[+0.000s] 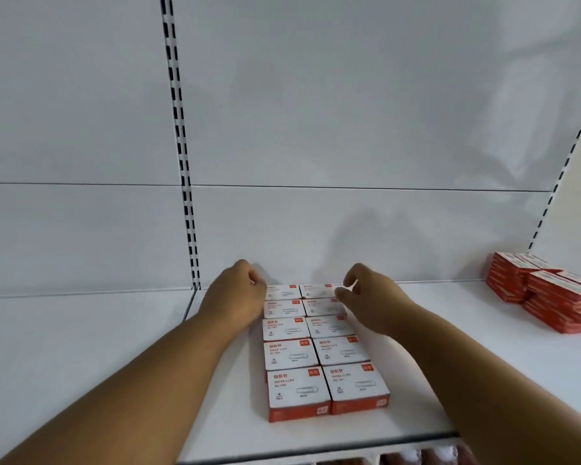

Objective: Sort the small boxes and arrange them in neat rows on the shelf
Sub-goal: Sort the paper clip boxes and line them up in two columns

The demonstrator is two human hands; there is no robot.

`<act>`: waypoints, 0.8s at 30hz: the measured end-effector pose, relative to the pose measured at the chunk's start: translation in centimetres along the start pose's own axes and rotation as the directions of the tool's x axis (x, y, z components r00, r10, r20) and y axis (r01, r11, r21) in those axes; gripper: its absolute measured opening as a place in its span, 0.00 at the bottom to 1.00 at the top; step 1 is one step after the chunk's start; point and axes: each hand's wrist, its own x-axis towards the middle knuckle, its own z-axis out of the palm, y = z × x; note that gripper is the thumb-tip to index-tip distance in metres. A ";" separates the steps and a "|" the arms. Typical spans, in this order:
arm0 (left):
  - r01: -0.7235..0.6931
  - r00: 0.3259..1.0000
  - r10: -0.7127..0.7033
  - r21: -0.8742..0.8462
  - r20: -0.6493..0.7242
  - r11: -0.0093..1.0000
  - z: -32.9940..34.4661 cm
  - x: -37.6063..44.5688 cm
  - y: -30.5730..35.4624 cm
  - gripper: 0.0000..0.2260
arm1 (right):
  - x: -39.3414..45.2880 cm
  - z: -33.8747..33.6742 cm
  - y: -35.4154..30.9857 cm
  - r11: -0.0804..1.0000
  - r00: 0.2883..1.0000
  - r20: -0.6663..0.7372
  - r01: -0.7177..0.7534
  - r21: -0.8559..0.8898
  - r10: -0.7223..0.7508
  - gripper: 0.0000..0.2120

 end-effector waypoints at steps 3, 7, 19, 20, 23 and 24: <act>-0.037 0.992 0.003 0.273 0.124 0.961 -2.5 -2.1 0.9 0.12 | -2.6 -1.2 0.0 0.994 0.996 0.077 0.046 -0.095 -0.039 0.15; -0.031 0.941 -0.085 0.333 0.327 0.942 -4.3 -7.0 1.1 0.24 | -6.9 -2.5 0.0 0.968 0.979 0.197 0.103 -0.227 -0.058 0.26; 0.065 0.988 -0.036 0.195 -0.150 0.979 -1.4 -14.4 2.5 0.12 | -12.4 -0.8 2.0 0.964 0.963 -0.111 0.231 -0.128 -0.246 0.18; 0.004 0.982 0.025 0.152 -0.187 0.988 -1.6 -14.8 2.4 0.10 | -12.6 -0.9 2.3 0.952 0.942 -0.142 0.297 -0.077 -0.305 0.19; -0.167 0.986 0.169 0.131 -0.004 0.977 -1.8 -15.3 2.1 0.18 | -12.8 -1.6 2.7 0.923 0.924 0.043 0.381 -0.053 -0.379 0.30; -0.172 0.981 0.155 0.159 0.116 0.972 -1.9 -15.4 2.2 0.24 | -12.8 -1.7 2.6 0.925 0.920 0.133 0.377 -0.052 -0.368 0.33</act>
